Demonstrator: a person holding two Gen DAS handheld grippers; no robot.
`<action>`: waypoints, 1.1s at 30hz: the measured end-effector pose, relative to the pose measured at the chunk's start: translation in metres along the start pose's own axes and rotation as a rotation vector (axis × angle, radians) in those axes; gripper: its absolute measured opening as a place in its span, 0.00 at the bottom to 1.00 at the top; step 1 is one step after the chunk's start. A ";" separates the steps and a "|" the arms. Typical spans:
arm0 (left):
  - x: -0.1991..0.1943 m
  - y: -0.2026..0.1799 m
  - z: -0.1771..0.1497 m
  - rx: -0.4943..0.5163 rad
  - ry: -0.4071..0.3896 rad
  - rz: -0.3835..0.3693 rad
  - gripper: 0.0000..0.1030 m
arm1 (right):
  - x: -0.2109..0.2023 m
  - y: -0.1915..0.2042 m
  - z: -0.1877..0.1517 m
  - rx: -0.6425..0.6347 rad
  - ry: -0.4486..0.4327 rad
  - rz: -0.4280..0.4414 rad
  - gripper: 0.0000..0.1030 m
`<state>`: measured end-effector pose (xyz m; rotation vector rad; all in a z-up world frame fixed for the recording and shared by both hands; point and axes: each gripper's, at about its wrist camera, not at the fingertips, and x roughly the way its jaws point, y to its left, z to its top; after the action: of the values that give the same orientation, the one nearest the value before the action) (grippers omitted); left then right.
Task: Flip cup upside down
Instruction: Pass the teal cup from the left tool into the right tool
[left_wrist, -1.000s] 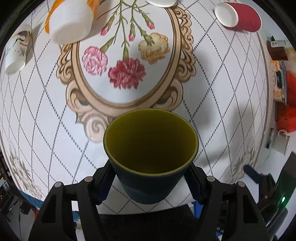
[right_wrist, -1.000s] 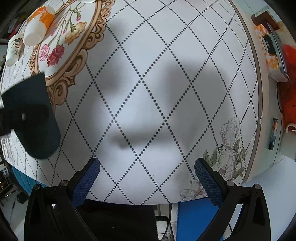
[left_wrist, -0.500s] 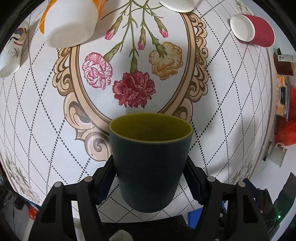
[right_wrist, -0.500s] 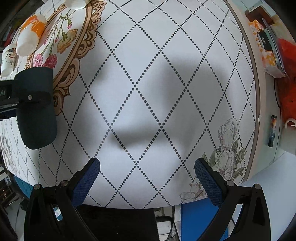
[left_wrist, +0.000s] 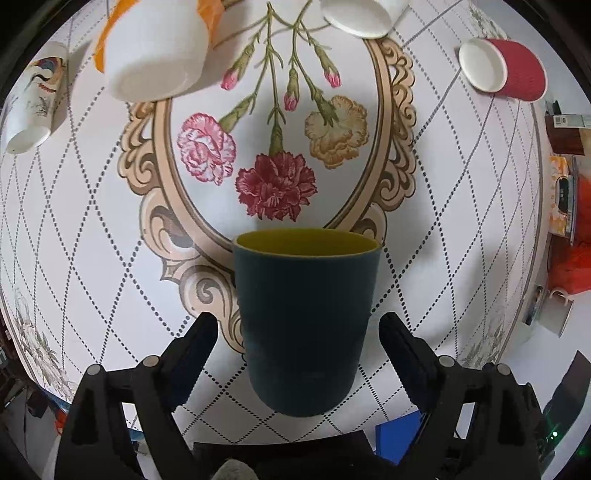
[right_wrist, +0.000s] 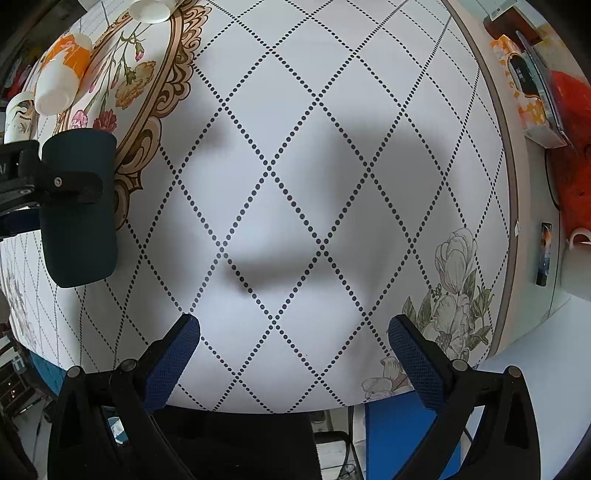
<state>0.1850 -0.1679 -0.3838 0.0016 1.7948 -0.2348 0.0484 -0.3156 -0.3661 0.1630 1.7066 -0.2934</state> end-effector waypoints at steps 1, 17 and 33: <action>-0.005 0.001 -0.002 -0.001 -0.010 -0.006 0.87 | -0.002 -0.001 -0.001 0.001 -0.001 0.003 1.00; -0.091 0.107 -0.080 -0.121 -0.251 0.009 0.87 | -0.093 0.070 -0.004 -0.377 -0.125 -0.012 1.00; -0.049 0.183 -0.137 -0.375 -0.236 -0.062 0.87 | -0.110 0.178 -0.001 -0.998 -0.159 -0.332 1.00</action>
<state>0.0881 0.0397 -0.3357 -0.3353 1.5810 0.0595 0.1132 -0.1382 -0.2751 -0.8568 1.5368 0.3167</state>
